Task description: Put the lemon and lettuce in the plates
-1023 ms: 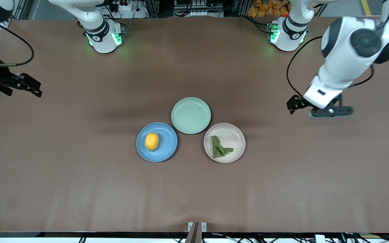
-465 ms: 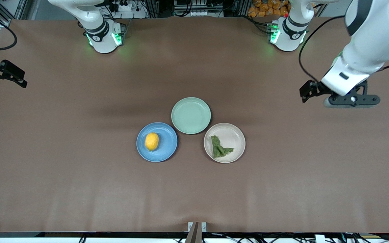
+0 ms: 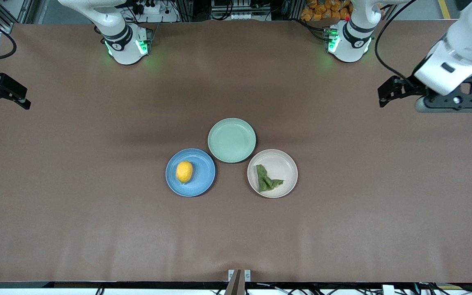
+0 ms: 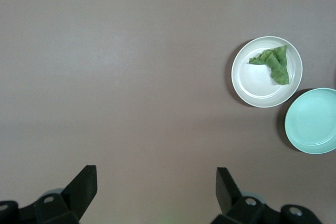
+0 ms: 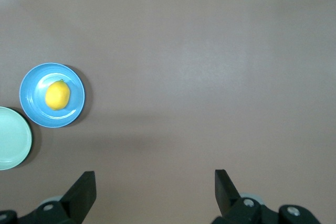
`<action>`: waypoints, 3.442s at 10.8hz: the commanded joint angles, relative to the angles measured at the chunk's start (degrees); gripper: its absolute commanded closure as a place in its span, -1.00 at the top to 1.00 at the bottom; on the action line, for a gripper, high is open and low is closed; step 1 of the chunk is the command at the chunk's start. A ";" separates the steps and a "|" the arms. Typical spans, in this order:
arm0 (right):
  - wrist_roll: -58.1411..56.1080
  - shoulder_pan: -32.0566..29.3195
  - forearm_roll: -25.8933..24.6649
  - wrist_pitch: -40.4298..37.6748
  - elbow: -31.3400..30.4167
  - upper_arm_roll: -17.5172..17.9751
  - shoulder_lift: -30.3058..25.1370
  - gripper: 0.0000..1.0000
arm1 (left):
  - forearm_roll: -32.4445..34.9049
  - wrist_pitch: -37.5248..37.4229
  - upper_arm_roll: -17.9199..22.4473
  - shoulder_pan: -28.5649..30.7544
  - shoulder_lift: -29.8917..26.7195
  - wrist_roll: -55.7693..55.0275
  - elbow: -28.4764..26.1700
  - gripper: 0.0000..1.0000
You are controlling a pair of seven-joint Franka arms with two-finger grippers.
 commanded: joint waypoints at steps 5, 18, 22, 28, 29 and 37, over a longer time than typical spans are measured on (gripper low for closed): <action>-0.72 0.17 1.56 -1.19 0.34 -0.14 1.92 1.00 | -0.96 -1.96 1.38 0.57 0.70 -0.41 4.41 1.00; -0.19 -1.32 1.21 -3.92 1.21 1.44 3.41 1.00 | 0.63 -1.26 1.21 1.01 0.44 2.32 4.68 1.00; -0.11 -1.32 1.12 -3.74 1.39 1.35 3.41 1.00 | 0.72 -1.70 1.12 1.01 -0.01 5.22 4.59 1.00; -0.19 -1.41 1.03 -3.39 1.30 1.27 3.58 1.00 | 0.54 -1.96 0.95 0.92 -0.01 5.22 4.68 1.00; -0.19 -1.41 1.03 -3.39 1.30 1.27 3.58 1.00 | 0.37 -1.96 0.86 0.92 -0.01 5.04 4.68 1.00; -0.19 -1.41 0.77 -3.39 1.30 1.18 3.58 1.00 | 0.19 -1.96 0.77 0.92 -0.36 4.51 4.68 1.00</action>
